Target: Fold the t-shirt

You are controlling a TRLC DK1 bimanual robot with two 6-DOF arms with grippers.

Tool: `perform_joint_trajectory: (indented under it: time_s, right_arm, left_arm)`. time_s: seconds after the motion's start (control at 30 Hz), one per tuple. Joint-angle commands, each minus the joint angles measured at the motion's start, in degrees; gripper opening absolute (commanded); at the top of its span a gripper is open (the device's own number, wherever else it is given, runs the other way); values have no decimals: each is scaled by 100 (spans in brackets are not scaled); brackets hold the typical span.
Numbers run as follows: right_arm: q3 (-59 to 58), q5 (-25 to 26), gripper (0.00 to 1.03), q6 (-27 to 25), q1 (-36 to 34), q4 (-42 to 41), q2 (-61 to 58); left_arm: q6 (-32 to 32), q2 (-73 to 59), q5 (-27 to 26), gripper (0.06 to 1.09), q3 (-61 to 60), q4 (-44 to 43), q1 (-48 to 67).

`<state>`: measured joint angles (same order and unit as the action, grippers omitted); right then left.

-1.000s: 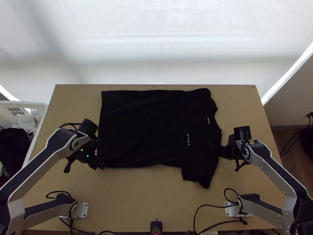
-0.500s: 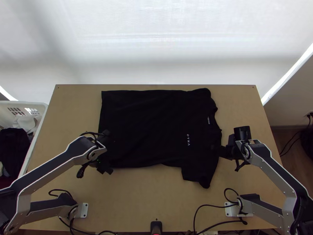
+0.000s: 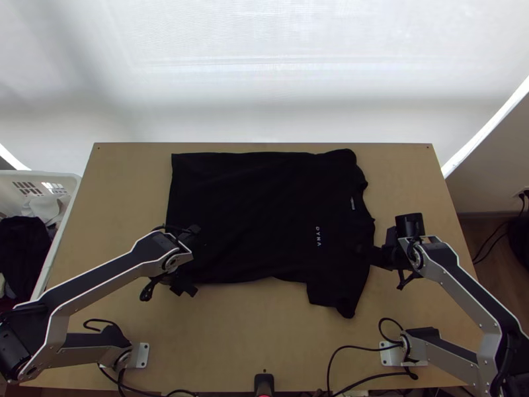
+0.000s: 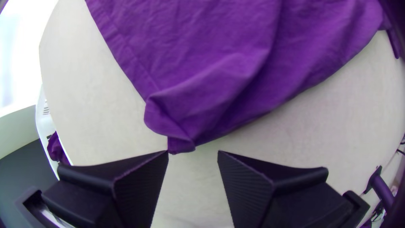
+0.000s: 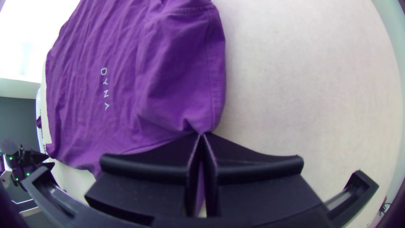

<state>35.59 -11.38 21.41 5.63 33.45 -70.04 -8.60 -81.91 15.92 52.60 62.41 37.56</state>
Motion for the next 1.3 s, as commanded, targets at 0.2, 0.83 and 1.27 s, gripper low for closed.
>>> perform_joint_trajectory:
  time_s: [0.2,0.83,1.27]
  right_arm:
    - [-140,57,3,109,44,-32,184]
    - [-132,57,3,109,35,-32,228]
    - [-123,57,3,100,17,-32,360]
  left_arm:
    - [8,-194,297,48,-294,-291,-161]
    - [333,-159,341,10,-294,-748,-434]
    - [552,140,253,9,-118,-713,-838]
